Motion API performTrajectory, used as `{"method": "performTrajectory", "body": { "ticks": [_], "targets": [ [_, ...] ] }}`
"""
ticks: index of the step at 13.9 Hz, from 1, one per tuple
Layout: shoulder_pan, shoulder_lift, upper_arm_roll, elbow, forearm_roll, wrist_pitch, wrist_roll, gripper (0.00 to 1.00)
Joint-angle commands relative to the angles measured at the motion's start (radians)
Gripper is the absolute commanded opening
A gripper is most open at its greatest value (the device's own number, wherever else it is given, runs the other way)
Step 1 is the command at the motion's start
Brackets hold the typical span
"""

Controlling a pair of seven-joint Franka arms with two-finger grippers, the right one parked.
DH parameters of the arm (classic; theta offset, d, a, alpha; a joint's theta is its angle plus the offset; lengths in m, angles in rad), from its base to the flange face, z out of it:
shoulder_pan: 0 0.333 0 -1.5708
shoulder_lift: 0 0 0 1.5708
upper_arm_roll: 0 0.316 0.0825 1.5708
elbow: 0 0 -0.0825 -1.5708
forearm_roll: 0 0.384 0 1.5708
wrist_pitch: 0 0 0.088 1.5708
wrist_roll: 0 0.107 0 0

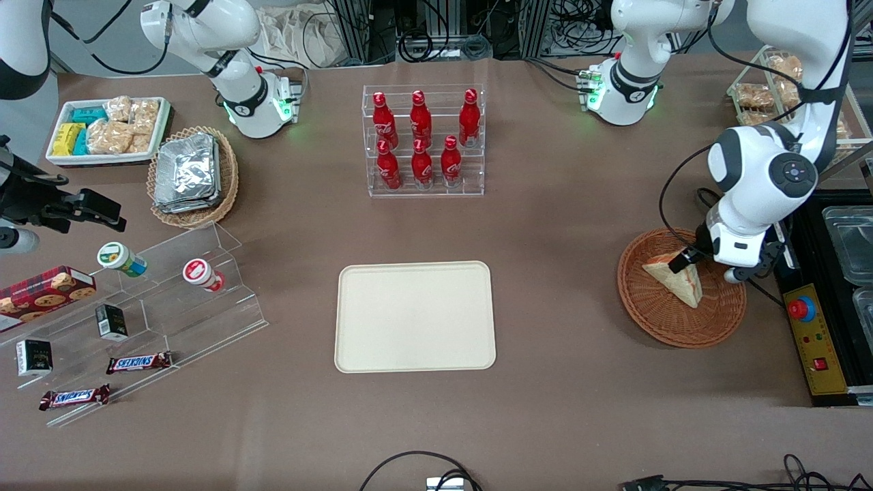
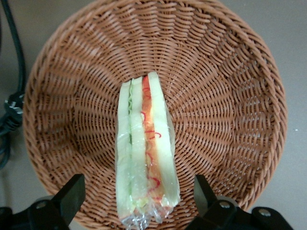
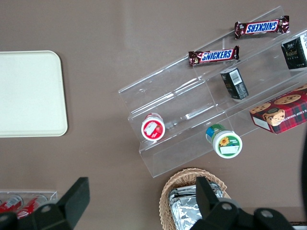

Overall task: Place sandwich from basket to tray
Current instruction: 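Move the open left gripper down over the wrapped sandwich in the basket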

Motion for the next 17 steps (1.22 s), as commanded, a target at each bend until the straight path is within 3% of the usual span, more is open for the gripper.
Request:
{"method": "performTrajectory", "body": {
  "ticks": [1,7,9,11,12,17],
  "targets": [
    [-0.003,0.011,0.000,-0.041,0.001,0.078,-0.021,1.00],
    [-0.002,0.049,0.001,-0.052,0.001,0.138,-0.020,1.00],
    [-0.003,0.055,0.001,-0.050,0.001,0.140,-0.020,0.83],
    [-0.003,0.054,0.001,-0.046,0.003,0.140,-0.017,0.47],
    [-0.003,0.055,0.001,-0.043,0.003,0.138,-0.014,0.38],
    [-0.006,0.014,-0.003,-0.029,0.021,0.112,0.053,0.25]
  ]
}}
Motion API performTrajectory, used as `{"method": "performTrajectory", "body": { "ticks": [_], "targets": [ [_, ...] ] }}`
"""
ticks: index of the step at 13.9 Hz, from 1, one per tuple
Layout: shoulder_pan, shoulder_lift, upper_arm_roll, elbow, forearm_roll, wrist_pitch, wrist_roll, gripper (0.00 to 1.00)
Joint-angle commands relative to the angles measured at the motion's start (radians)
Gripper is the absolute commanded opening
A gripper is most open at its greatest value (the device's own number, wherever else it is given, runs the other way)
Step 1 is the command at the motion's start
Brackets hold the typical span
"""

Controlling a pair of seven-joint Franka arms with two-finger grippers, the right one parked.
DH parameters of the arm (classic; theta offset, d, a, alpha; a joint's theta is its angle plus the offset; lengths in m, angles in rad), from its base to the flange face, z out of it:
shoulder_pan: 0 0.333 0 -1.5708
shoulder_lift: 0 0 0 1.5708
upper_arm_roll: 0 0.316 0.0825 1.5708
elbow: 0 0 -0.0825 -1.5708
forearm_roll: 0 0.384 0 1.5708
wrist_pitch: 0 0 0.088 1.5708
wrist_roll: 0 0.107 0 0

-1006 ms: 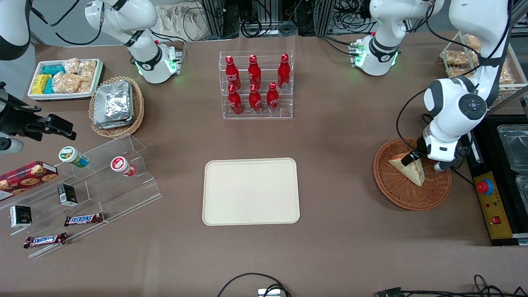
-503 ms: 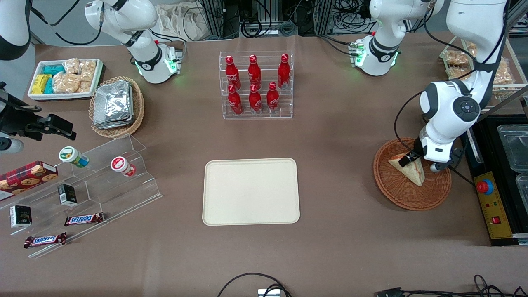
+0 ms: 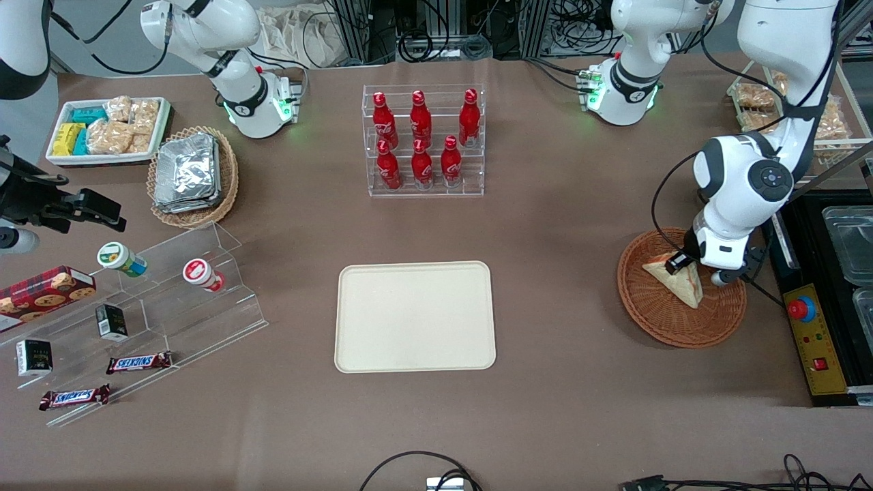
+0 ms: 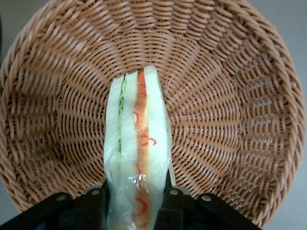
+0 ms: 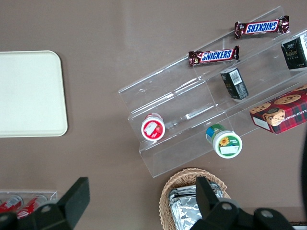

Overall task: Place sandwich from basket to tray
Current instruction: 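Close the left gripper on the sandwich and lift it from the basket, then carry the held sandwich with the left gripper over the cream tray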

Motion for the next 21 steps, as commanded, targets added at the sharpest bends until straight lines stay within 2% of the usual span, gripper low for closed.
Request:
{"method": "performTrajectory", "body": {
  "ticks": [1,6,10,12,14,18,21],
  "targets": [
    [-0.003,-0.064,-0.007,0.006,0.016,-0.028,0.081,0.24],
    [-0.004,-0.109,-0.031,0.133,0.016,-0.239,0.309,0.24],
    [-0.010,-0.106,-0.100,0.255,0.017,-0.352,0.454,0.26],
    [-0.012,-0.101,-0.141,0.294,0.040,-0.356,0.463,0.26],
    [-0.012,-0.086,-0.186,0.370,0.104,-0.413,0.461,0.26],
    [-0.012,0.003,-0.272,0.635,0.095,-0.675,0.416,0.26],
    [-0.013,0.053,-0.339,0.760,0.103,-0.758,0.322,0.26]
  ]
}}
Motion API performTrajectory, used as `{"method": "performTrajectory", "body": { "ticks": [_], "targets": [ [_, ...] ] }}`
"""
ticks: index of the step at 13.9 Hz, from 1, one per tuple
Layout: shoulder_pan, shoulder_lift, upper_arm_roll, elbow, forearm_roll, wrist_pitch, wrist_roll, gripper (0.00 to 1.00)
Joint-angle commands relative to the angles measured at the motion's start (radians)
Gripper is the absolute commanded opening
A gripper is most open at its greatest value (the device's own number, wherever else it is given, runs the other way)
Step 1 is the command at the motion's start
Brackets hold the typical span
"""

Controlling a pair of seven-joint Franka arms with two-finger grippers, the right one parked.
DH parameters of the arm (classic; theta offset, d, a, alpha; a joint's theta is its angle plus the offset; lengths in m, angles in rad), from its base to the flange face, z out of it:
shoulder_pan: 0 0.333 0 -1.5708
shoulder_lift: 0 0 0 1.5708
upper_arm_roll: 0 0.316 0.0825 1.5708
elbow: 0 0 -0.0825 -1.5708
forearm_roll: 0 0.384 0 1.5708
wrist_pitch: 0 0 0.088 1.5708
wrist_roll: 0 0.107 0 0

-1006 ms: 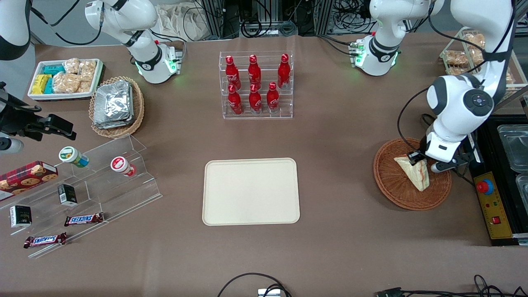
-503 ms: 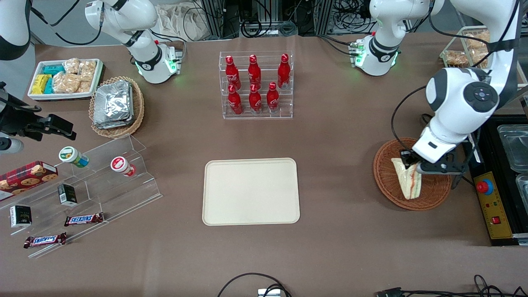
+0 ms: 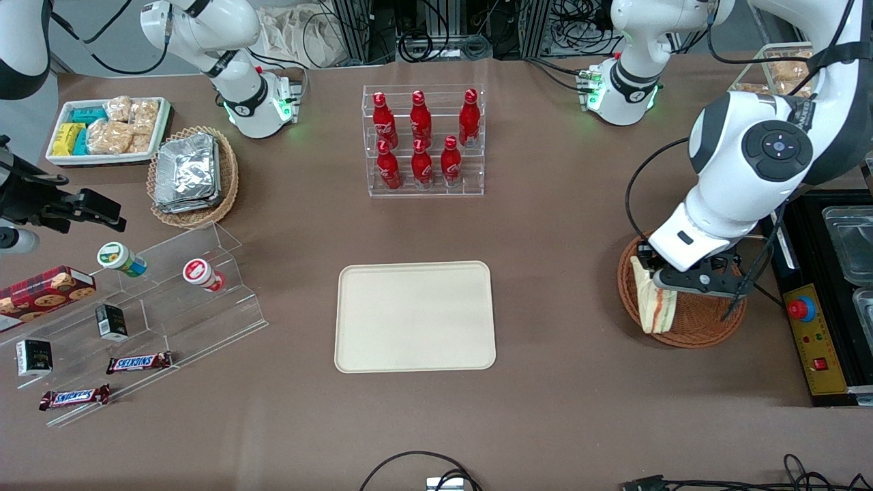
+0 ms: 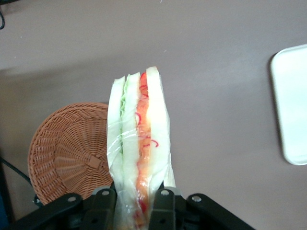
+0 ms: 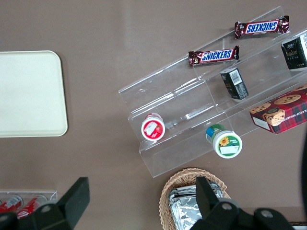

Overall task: Place sandwich from basket to tray
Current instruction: 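Carry the held sandwich with the left gripper over the cream tray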

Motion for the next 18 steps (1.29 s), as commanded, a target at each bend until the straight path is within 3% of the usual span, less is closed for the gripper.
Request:
{"method": "performTrajectory", "body": {
  "ticks": [1,5,8,11,13,15,18],
  "targets": [
    [0.000,0.083,-0.060,0.144,0.019,-0.079,-0.088,0.26],
    [-0.002,0.157,-0.158,0.227,0.030,-0.089,-0.188,0.26],
    [-0.002,0.221,-0.267,0.247,0.151,-0.082,-0.283,0.27],
    [-0.003,0.316,-0.348,0.300,0.200,-0.075,-0.352,0.29],
    [-0.090,0.373,-0.353,0.335,0.256,-0.073,-0.439,0.30],
    [-0.159,0.456,-0.344,0.370,0.358,-0.064,-0.545,0.30],
    [-0.224,0.530,-0.338,0.396,0.413,0.000,-0.610,0.30]
  ]
}}
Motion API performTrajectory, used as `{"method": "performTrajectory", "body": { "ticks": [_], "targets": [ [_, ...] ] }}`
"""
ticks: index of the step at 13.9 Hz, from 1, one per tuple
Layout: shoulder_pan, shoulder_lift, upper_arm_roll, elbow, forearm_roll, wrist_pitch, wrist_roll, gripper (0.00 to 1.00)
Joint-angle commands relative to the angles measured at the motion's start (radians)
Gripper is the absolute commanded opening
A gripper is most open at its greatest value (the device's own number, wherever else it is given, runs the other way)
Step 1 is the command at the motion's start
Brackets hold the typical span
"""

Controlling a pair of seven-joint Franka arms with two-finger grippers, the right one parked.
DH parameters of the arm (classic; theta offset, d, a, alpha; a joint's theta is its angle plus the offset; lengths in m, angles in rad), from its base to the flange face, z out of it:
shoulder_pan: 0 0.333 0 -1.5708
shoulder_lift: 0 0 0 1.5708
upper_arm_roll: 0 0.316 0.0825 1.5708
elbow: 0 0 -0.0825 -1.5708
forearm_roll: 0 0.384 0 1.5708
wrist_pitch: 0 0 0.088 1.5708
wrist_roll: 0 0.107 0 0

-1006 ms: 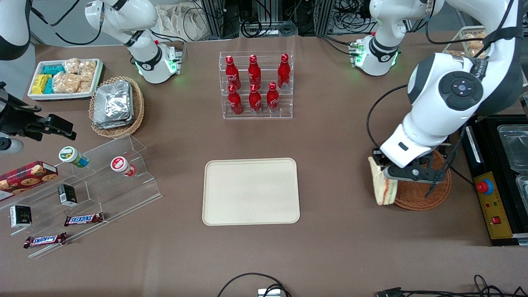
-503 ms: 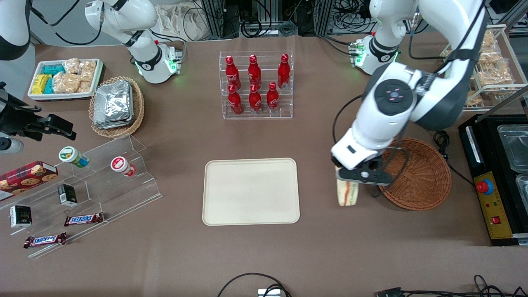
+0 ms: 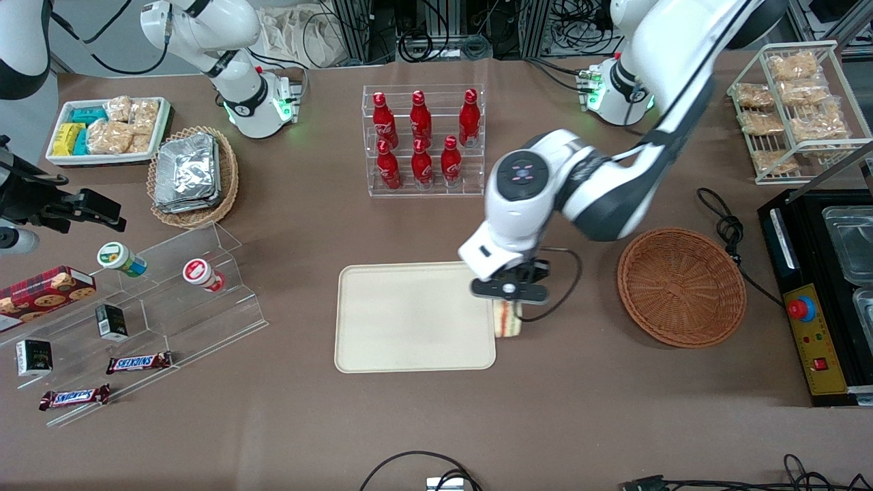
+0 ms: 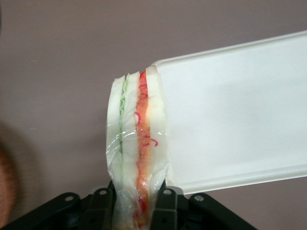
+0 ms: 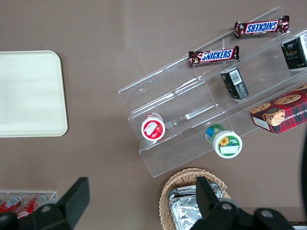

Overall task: Place sandwich from basket to tray
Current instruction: 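Carry the held sandwich with the left gripper over the cream tray, then lower the sandwich onto the tray and open the left gripper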

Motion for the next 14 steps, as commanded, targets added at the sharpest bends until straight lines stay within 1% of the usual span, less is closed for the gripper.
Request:
{"method": "performTrajectory", "body": {
  "ticks": [1,3,5,7,9,13,14],
  "targets": [
    [-0.046,0.080,0.006,0.067,0.058,0.026,-0.044,0.30],
    [-0.052,0.113,0.006,0.067,0.066,0.034,-0.047,0.31],
    [-0.061,0.147,0.005,0.064,0.095,0.058,-0.052,0.32],
    [-0.102,0.178,0.031,0.072,0.106,0.064,-0.077,0.33],
    [-0.130,0.199,0.048,0.070,0.110,0.115,-0.103,0.33],
    [-0.135,0.242,0.058,0.072,0.116,0.144,-0.112,0.33],
    [-0.139,0.251,0.058,0.072,0.138,0.144,-0.113,0.33]
  ]
}}
